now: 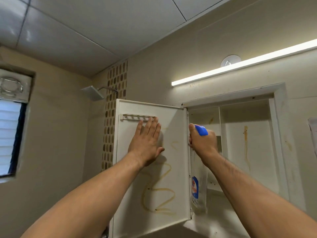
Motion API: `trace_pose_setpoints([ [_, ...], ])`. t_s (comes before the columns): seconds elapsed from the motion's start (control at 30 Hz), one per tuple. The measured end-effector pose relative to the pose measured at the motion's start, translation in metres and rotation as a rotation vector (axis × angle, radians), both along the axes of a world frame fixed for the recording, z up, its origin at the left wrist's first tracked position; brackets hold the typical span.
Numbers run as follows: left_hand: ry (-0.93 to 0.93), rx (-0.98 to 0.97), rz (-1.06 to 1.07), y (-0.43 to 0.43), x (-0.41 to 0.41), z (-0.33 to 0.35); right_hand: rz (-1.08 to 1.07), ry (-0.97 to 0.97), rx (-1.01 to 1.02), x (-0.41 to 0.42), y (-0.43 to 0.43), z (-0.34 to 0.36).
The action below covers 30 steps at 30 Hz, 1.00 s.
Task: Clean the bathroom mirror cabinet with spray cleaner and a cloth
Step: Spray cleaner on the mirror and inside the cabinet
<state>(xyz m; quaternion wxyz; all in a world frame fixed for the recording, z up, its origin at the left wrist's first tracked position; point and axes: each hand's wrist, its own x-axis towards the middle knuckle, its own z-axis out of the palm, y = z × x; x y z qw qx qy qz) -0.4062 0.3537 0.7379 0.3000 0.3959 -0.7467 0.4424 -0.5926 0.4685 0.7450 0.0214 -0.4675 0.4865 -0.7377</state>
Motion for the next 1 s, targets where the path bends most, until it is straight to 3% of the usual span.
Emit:
trace_pose_setpoints([
  [0.1, 0.0, -0.003, 0.052, 0.0, -0.005, 0.004, 0.119, 0.001, -0.011, -0.003, -0.004, -0.004],
  [0.57, 0.083, -0.031, 0.09, 0.015, 0.033, -0.004, 0.389, 0.353, -0.047, 0.071, 0.02, 0.014],
  [1.0, 0.115, 0.025, 0.084, 0.012, 0.055, -0.042, 0.437, 0.206, 0.018, 0.079, 0.006, -0.031],
])
